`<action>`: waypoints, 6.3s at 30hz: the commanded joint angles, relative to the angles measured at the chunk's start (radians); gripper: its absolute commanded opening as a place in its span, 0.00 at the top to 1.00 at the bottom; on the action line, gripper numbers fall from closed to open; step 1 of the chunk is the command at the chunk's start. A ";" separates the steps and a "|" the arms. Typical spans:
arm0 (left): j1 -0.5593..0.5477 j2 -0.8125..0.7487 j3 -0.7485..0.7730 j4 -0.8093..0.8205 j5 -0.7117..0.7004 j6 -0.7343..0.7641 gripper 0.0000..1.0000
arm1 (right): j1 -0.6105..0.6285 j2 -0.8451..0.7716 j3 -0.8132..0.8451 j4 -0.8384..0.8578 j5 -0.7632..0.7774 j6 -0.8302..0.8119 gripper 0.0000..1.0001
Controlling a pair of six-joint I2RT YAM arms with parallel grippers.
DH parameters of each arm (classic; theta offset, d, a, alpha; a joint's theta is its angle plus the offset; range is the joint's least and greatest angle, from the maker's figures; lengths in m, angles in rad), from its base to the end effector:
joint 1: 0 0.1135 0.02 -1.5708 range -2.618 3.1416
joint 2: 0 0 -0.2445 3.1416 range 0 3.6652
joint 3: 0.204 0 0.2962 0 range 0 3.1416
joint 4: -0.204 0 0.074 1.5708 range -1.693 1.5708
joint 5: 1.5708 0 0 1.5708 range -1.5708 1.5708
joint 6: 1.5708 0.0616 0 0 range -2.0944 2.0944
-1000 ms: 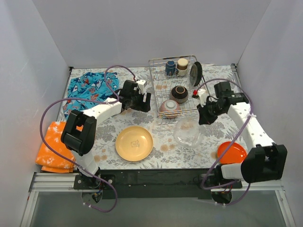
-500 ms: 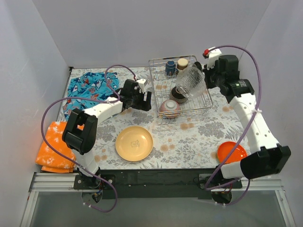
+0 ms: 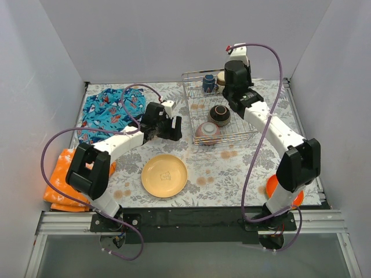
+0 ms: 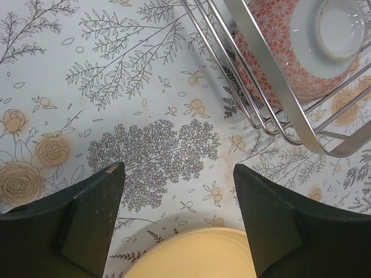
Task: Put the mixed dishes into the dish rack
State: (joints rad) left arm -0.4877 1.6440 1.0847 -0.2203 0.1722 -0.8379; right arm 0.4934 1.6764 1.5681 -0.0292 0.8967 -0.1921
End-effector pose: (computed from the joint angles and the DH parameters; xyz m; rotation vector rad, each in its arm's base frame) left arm 0.3585 -0.2021 0.1596 -0.3465 2.4757 -0.8119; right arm 0.4209 0.1717 0.3695 0.0910 1.6818 -0.5357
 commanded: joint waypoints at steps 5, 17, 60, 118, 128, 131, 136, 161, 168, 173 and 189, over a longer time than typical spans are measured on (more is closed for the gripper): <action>-0.003 -0.101 -0.040 0.033 -0.010 0.008 0.24 | -0.010 0.161 0.135 0.232 0.321 -0.138 0.99; -0.003 -0.127 -0.098 0.061 -0.013 0.003 0.24 | 0.005 0.212 0.170 0.034 0.216 -0.018 0.99; -0.005 -0.056 -0.020 0.052 0.009 0.005 0.24 | -0.004 0.266 0.282 -0.469 -0.158 0.088 0.24; -0.003 0.103 0.121 -0.083 -0.034 0.214 0.24 | -0.869 -0.015 -0.608 -0.818 -1.102 -1.324 0.76; -0.005 0.096 0.112 -0.074 -0.031 0.206 0.25 | -0.845 -0.133 -0.614 -0.854 -1.206 -1.296 0.99; -0.005 0.091 0.106 -0.070 -0.031 0.204 0.25 | -0.817 -0.170 -0.628 -0.879 -1.229 -1.281 0.99; -0.003 0.080 0.100 -0.067 -0.031 0.203 0.25 | -0.800 -0.225 -0.619 -0.908 -1.256 -1.276 0.99; -0.003 0.050 0.035 -0.051 -0.007 0.177 0.24 | -0.886 0.129 -0.321 -1.201 -1.102 -1.415 0.36; -0.003 0.059 0.038 -0.042 -0.008 0.180 0.24 | -0.888 0.180 -0.316 -1.227 -1.107 -1.403 0.38; -0.003 0.071 0.049 -0.042 0.003 0.175 0.24 | -0.888 0.210 -0.326 -1.215 -1.127 -1.377 0.56; -0.003 0.045 0.038 -0.039 -0.020 0.187 0.24 | -0.684 0.033 -0.447 -1.091 -1.245 -1.325 0.99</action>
State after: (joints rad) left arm -0.4877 1.7458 1.1252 -0.2764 0.1646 -0.6613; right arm -0.2733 1.8000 1.1336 -1.2083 -0.2699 -1.5166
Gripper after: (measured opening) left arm 0.757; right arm 0.053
